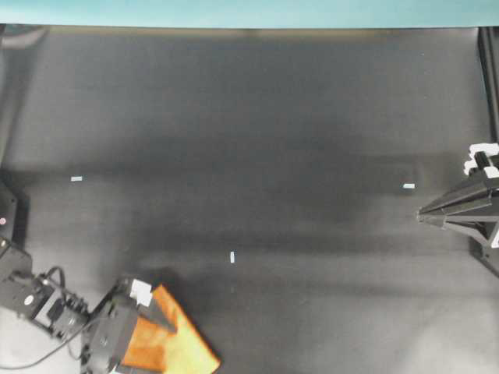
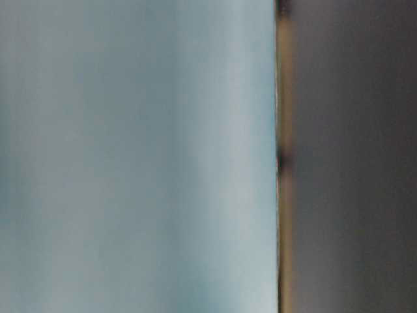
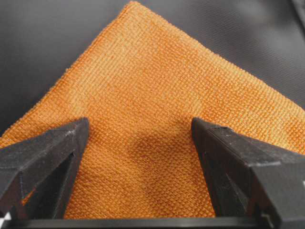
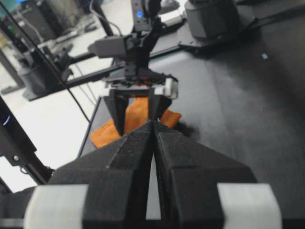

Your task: Push an orange cloth with the left arm to wipe the desk.

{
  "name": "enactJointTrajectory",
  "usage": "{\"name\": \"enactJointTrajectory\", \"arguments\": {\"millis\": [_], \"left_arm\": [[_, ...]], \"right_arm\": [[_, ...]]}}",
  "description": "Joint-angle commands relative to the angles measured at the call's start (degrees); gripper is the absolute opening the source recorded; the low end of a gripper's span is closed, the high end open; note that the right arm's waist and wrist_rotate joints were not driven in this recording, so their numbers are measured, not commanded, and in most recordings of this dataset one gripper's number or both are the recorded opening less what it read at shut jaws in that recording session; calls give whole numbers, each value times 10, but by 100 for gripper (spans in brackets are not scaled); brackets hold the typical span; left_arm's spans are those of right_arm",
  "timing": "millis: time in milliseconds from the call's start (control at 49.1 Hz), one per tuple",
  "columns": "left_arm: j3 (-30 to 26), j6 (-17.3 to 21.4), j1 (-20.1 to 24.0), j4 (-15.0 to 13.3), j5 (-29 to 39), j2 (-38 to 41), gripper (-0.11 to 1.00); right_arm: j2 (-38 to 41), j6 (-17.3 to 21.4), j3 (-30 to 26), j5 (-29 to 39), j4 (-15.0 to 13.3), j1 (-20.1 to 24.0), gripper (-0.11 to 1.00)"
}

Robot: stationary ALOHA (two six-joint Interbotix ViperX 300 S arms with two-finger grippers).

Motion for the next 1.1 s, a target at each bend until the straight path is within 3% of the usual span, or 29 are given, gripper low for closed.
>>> {"name": "enactJointTrajectory", "arguments": {"millis": [0, 529, 814, 1079], "left_arm": [[-6, 3, -1, 2, -2, -3, 84], [-14, 6, 7, 2, -1, -11, 84], [1, 54, 32, 2, 5, -110, 84], [21, 65, 38, 2, 81, -206, 84]], "right_arm": [[3, 0, -4, -3, 1, 0, 0], [3, 0, -2, -1, 1, -1, 0], [-4, 0, -2, -1, 1, 0, 0], [-6, 0, 2, 0, 1, 0, 0]]}}
